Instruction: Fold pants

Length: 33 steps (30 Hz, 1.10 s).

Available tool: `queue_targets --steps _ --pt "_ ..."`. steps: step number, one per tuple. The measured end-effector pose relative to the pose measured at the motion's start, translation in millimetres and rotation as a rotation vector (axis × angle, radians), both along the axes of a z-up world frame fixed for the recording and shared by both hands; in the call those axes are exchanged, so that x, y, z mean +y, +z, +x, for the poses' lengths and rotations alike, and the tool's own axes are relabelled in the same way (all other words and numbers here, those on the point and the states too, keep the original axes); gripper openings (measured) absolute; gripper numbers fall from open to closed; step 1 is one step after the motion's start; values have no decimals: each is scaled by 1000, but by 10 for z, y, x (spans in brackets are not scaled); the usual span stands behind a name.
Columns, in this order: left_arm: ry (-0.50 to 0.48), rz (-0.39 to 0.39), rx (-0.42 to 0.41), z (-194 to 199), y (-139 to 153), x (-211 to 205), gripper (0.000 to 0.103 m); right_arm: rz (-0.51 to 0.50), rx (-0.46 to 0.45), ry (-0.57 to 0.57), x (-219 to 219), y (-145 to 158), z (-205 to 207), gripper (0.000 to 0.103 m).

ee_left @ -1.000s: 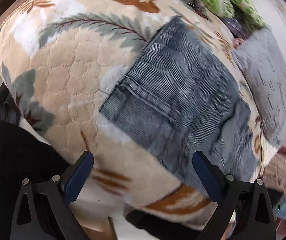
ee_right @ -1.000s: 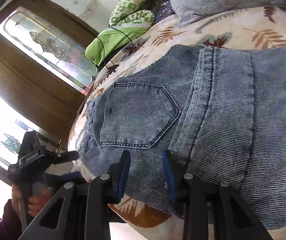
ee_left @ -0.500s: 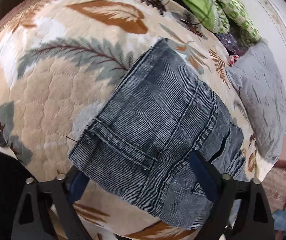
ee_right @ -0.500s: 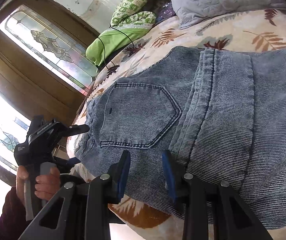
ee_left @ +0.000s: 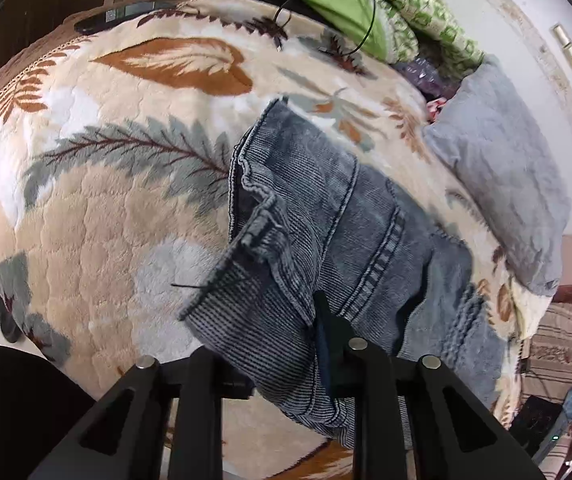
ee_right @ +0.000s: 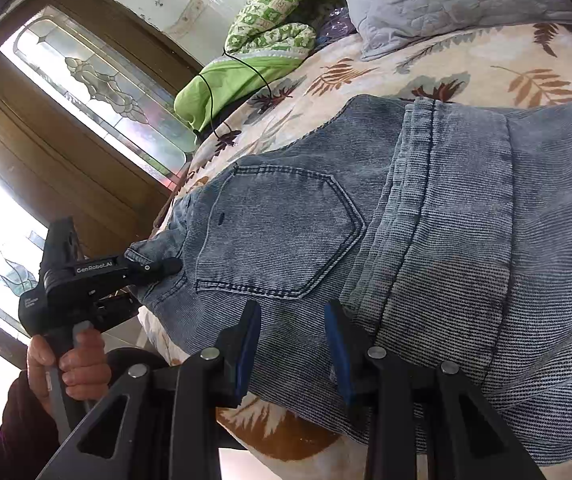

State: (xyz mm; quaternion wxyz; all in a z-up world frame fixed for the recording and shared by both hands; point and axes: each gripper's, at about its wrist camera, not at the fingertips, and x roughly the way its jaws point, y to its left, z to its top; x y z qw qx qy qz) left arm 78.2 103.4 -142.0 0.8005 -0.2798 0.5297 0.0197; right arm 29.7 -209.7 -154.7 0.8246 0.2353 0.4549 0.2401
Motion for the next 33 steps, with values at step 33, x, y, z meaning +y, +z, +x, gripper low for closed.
queue_targets --steps 33 --pt "-559 306 -467 -412 1497 -2012 18 270 -153 -476 -1596 675 -317 33"
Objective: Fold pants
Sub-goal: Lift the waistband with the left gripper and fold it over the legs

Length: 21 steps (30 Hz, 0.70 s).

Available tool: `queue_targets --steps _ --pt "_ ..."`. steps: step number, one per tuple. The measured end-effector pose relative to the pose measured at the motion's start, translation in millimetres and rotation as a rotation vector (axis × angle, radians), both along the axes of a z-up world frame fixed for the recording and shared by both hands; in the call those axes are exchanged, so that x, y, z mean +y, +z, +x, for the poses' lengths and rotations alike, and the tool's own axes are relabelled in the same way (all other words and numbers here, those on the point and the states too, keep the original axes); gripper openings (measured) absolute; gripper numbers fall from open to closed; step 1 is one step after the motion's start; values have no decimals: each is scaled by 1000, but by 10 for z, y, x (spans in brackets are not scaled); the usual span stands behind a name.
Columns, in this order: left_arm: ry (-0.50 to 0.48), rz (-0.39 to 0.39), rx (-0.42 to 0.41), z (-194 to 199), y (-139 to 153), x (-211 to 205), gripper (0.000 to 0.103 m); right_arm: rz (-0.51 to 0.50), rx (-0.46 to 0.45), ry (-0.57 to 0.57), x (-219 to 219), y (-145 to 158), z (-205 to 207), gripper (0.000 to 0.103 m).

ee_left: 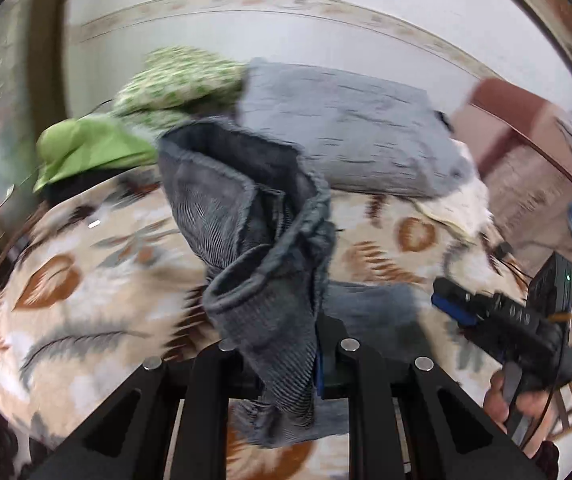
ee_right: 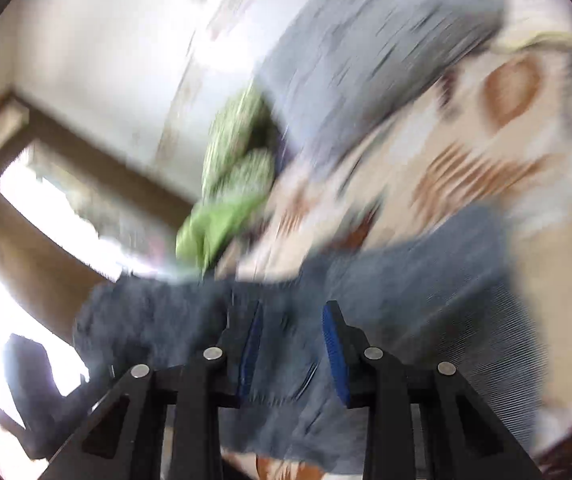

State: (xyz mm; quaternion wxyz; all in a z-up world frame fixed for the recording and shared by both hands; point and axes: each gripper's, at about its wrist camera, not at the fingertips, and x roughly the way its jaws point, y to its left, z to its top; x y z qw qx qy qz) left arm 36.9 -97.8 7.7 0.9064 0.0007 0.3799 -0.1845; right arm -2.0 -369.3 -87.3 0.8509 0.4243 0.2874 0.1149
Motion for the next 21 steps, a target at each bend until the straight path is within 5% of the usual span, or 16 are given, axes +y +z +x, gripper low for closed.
queue_targets --steps 5,9,12,16,21 --pt "-128 28 41 16 -228 -741 18 82 3 -185 -726 17 -372 33" --pt "-220 94 99 21 -747 -1328 21 117 33 -283 -1107 -67 -549 34" --pt "-276 136 216 44 -1140 -1576 26 91 50 -311 -1221 -69 -614 36" --pt "-322 38 194 -43 -841 -1424 43 85 68 -305 -1251 -130 -577 36" --pt "-260 -38 35 42 -210 -905 65 40 49 -222 -1015 -30 -463 36"
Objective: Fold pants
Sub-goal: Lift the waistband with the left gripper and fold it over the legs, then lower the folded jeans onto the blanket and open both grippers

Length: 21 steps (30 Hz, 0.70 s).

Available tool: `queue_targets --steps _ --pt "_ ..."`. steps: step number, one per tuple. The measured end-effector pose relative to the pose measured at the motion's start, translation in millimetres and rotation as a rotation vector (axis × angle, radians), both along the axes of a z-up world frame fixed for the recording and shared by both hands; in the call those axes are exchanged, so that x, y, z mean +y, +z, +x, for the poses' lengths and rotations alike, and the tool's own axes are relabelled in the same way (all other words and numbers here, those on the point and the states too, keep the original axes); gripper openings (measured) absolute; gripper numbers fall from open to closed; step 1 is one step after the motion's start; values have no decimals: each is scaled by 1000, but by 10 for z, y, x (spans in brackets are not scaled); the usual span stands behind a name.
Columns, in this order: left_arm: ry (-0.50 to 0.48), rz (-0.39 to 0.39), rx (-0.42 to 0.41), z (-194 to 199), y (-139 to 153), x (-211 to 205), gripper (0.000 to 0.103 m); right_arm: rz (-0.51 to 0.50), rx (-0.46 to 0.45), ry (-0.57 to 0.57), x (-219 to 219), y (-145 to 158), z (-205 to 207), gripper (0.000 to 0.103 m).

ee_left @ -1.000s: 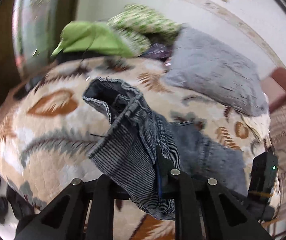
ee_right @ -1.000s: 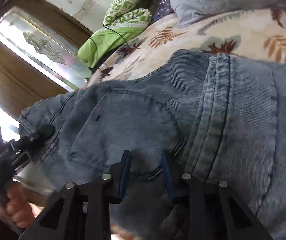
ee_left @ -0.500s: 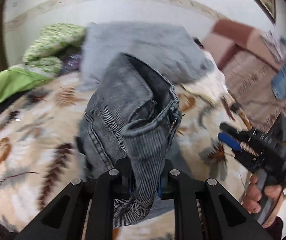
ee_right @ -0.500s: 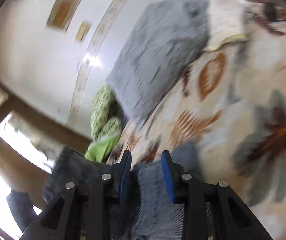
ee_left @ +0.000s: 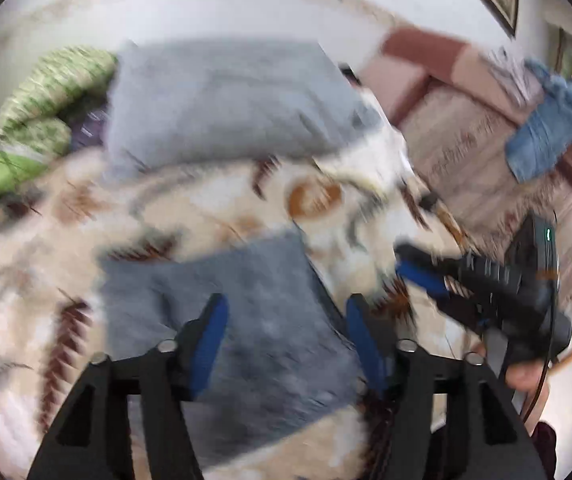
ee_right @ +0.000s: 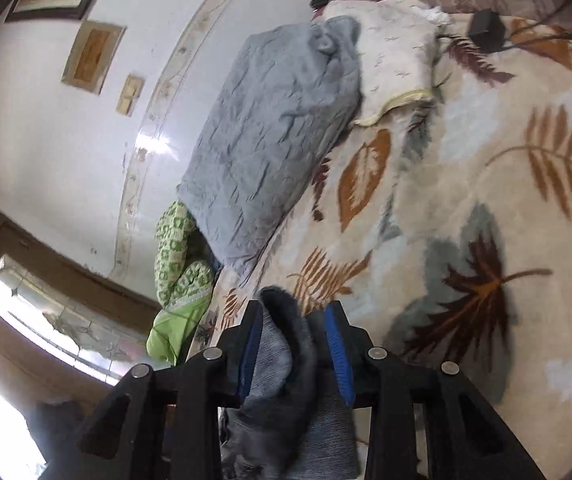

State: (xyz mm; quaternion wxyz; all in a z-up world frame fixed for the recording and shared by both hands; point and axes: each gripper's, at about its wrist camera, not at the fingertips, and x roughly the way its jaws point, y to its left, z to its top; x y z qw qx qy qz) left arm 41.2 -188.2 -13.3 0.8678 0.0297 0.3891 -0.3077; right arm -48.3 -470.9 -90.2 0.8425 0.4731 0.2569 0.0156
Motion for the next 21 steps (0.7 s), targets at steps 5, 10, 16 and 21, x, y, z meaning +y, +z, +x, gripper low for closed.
queue_targets --steps 5,10,16,21 --pt "173 106 -6 409 -149 433 66 -75 -30 115 454 122 243 36" --pt "249 243 63 722 -624 387 66 -87 -42 165 776 87 679 36" --pt "222 353 155 986 -1050 143 66 -89 107 226 998 -218 1138 37" --pt "210 377 175 982 -1153 126 66 -3 273 186 833 -683 1159 35"
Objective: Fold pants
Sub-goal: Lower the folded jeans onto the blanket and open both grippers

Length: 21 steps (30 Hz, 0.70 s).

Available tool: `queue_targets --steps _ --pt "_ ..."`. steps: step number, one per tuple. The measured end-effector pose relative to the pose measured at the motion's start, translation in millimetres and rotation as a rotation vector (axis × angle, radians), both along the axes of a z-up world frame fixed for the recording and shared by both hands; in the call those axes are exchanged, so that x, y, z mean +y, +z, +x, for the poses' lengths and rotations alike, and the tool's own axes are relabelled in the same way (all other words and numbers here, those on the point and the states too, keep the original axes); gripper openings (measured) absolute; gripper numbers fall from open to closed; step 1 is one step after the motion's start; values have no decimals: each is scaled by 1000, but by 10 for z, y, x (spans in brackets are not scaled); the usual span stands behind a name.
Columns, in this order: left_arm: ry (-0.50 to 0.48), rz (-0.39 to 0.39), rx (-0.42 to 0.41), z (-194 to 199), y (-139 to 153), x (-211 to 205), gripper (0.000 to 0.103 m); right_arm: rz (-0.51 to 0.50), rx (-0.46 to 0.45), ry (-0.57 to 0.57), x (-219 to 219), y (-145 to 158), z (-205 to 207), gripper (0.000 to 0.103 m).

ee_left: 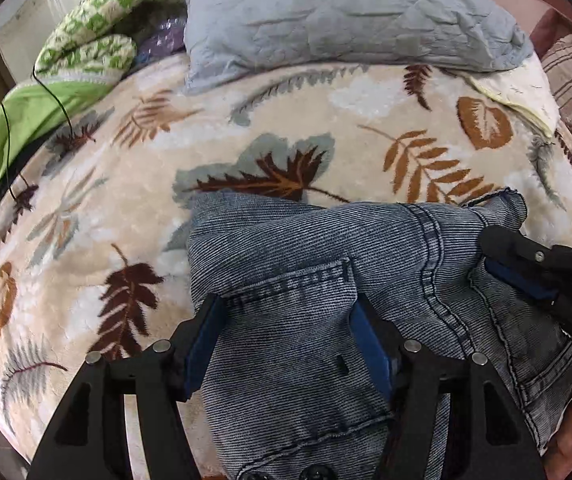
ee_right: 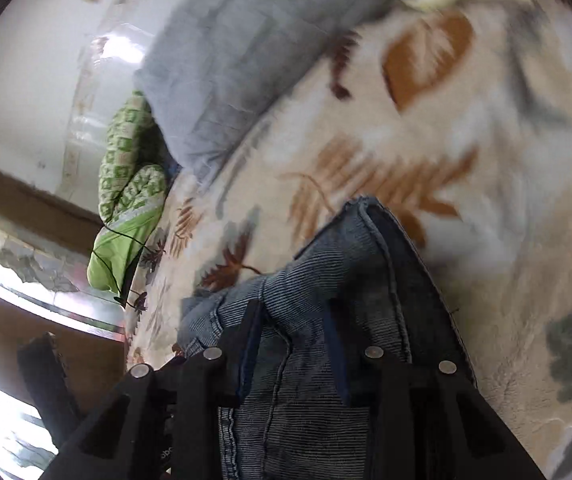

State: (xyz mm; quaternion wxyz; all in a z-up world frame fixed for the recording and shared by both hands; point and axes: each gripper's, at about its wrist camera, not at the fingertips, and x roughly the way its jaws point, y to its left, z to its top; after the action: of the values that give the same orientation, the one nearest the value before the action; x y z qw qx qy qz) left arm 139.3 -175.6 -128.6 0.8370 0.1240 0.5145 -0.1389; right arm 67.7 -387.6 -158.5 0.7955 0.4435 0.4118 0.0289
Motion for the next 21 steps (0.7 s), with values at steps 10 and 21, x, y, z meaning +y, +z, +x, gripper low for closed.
queue_targets --steps 10,21 --pt "-22 -97 -9 -709 221 592 66 -167 -156 71 198 578 -804 34" --pt "-68 -37 -45 -915 31 539 69 -341 -16 171 510 247 -1129 35"
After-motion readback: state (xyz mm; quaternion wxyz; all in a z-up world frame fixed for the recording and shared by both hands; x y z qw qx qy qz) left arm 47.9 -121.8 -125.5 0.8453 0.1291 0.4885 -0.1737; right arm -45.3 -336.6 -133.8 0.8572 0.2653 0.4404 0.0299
